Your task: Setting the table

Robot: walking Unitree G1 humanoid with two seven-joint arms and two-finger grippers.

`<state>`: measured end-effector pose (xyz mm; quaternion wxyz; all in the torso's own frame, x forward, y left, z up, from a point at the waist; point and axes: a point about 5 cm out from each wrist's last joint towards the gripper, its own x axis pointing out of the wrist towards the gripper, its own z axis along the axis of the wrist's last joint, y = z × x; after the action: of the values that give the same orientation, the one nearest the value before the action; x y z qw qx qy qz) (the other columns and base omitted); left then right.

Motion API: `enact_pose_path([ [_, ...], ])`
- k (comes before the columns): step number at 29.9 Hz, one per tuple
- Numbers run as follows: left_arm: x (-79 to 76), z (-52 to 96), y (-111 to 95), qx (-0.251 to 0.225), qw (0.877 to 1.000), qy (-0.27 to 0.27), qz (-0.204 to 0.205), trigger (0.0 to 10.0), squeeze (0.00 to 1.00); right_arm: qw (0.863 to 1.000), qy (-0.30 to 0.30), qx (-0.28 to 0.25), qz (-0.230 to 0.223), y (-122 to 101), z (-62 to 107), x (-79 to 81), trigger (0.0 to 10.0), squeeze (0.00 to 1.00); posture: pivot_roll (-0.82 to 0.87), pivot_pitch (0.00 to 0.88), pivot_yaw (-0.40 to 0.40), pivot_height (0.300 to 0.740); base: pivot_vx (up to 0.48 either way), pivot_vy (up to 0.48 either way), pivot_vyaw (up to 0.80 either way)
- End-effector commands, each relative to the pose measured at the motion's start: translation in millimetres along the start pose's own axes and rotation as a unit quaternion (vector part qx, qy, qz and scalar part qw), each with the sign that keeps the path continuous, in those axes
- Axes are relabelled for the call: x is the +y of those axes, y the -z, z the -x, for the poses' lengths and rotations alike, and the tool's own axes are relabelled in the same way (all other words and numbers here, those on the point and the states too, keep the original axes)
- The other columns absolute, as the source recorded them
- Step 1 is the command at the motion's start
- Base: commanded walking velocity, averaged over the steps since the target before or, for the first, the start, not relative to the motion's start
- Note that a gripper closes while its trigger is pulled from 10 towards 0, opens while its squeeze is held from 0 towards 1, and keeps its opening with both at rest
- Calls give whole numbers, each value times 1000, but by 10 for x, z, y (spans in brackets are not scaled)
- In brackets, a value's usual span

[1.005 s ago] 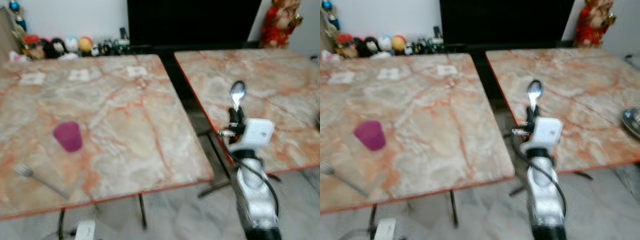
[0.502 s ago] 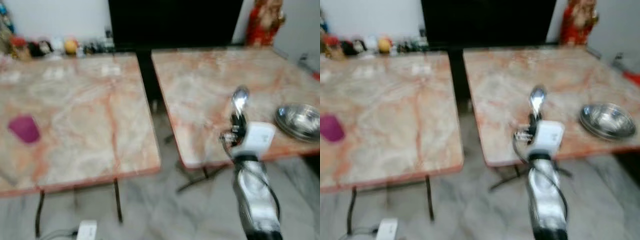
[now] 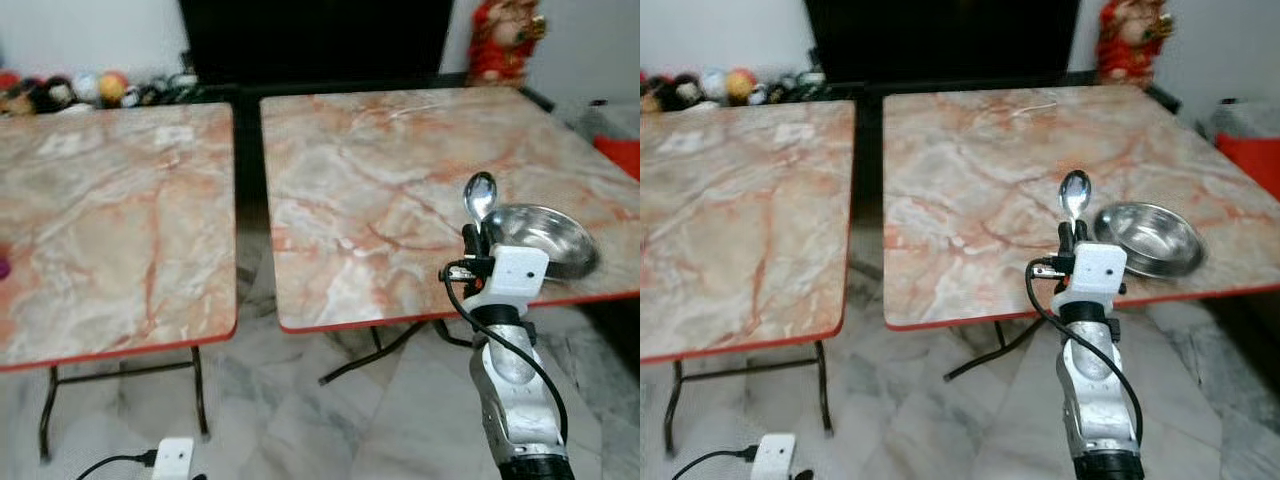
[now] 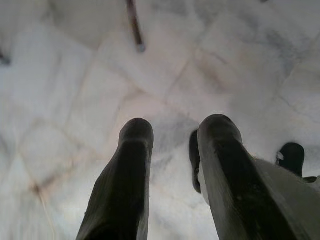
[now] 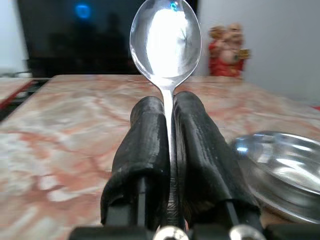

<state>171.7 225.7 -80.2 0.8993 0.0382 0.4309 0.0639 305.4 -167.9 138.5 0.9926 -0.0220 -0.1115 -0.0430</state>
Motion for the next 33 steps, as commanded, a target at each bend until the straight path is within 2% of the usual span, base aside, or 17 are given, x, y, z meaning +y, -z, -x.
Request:
enact_pose_path([
  [1, 12, 15, 71, 14, 1000, -8, 2, 10000, 0, 1000, -8, -6, -3, -39, -25, 44, 10000, 0, -66, 0, 2, 740, 0, 0, 800],
  [8, -29, 11, 68, 15, 1000, -4, -5, 10000, 0, 1000, -6, -3, -13, -26, -20, 47, 10000, 0, -70, 0, -1, 740, 0, -80, 471],
  [14, -18, 13, 73, 16, 1000, -5, -5, 10000, 0, 1000, -5, -3, -12, -20, -23, 41, 10000, 0, -70, 0, -2, 740, 244, -376, 0],
  [33, 87, 53, 184, 30, 999, -6, -16, 10000, 0, 1000, 17, -1, -7, -1, -36, -37, 10000, 0, -83, 0, 15, 740, 0, -420, 0],
])
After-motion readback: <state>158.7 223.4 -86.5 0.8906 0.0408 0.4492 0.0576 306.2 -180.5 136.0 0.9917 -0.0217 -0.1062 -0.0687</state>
